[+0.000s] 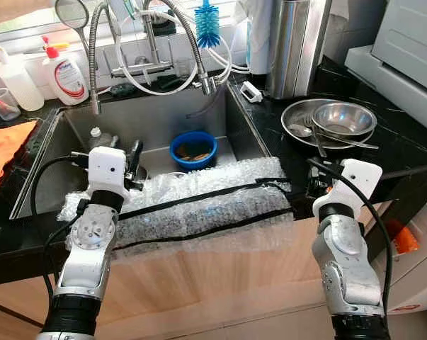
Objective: Kitchen organization
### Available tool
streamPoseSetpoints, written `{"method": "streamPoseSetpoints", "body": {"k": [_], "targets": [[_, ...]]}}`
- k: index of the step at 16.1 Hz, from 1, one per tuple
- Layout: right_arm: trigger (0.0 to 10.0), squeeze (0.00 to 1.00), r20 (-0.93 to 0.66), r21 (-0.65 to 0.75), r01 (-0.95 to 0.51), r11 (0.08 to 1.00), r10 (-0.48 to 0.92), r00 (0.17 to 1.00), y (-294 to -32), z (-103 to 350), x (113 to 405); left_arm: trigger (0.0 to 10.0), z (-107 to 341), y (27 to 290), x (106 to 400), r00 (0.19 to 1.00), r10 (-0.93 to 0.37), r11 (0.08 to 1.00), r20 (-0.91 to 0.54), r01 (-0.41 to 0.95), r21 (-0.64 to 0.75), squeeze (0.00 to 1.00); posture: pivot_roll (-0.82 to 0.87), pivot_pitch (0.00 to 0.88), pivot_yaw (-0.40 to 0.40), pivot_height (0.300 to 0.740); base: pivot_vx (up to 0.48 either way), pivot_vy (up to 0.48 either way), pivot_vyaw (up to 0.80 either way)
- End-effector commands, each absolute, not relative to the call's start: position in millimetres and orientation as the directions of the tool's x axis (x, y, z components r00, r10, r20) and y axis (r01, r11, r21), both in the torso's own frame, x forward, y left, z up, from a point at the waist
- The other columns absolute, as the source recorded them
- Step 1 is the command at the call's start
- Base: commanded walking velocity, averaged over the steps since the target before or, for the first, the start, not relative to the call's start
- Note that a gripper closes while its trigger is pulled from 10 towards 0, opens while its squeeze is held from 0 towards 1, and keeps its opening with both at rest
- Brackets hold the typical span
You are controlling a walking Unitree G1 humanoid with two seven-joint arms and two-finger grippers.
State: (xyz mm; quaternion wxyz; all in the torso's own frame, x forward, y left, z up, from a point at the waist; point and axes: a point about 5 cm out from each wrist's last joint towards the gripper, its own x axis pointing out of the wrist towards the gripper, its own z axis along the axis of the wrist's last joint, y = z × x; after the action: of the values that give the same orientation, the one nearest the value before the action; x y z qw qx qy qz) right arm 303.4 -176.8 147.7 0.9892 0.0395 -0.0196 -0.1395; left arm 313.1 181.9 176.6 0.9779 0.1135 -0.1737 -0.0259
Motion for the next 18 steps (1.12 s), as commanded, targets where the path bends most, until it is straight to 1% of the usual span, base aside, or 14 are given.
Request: {"method": "streamPoseSetpoints", "body": {"k": [1,4,6,11,12,13,14,15,18], "targets": [[10.0,0.00,0.069,0.077,0.243,0.967,-0.248,0.966,-171,157,308,10.0,177,182,314,0.937,-0.091,0.971,0.336,0.008,0.240,0.00,-0.16,0.000,0.086,0.740,0.000,0.000,0.00],[10.0,0.00,0.071,0.077,0.221,0.972,-0.226,0.971,-169,159,311,10.0,177,182,314,0.938,-0.092,0.971,0.335,0.009,0.240,0.00,-0.16,0.000,0.089,0.740,0.000,0.000,0.00],[10.0,0.00,0.099,0.067,0.207,0.976,-0.213,0.972,-168,165,317,10.0,177,181,314,0.938,-0.092,0.970,0.335,0.009,0.241,0.00,-0.16,0.000,0.088,0.740,0.000,0.000,0.00],[10.0,0.00,0.105,0.061,0.205,0.977,-0.211,0.972,-168,166,319,10.0,176,180,314,0.938,-0.094,0.970,0.334,0.010,0.245,0.00,-0.16,0.000,0.086,0.740,0.000,0.000,0.00],[4.3,0.00,0.104,0.060,0.204,0.977,-0.210,0.972,-169,166,320,10.0,176,180,314,0.938,-0.095,0.969,0.334,0.011,0.246,0.00,-0.16,0.000,0.086,0.740,0.000,0.000,0.00],[1.7,0.00,0.102,0.056,0.205,0.977,-0.210,0.972,-169,165,320,10.0,176,180,314,0.938,-0.096,0.969,0.333,0.011,0.247,0.00,-0.16,0.000,0.086,0.740,0.000,0.000,0.00],[2.7,0.00,0.100,0.055,0.205,0.977,-0.210,0.973,-169,165,320,10.0,176,180,314,0.938,-0.096,0.969,0.333,0.012,0.247,0.00,-0.16,0.000,0.085,0.740,0.000,0.000,0.00],[10.0,0.00,0.096,0.053,0.201,0.978,-0.205,0.974,-169,164,320,10.0,176,179,314,0.938,-0.096,0.969,0.333,0.012,0.246,0.00,-0.16,0.000,0.084,0.740,0.000,0.000,0.00],[10.0,0.00,0.083,0.047,0.187,0.981,-0.191,0.978,-166,162,321,10.0,176,179,314,0.938,-0.097,0.969,0.334,0.013,0.245,0.00,-0.16,0.000,0.082,0.740,0.000,0.000,0.00]]}}
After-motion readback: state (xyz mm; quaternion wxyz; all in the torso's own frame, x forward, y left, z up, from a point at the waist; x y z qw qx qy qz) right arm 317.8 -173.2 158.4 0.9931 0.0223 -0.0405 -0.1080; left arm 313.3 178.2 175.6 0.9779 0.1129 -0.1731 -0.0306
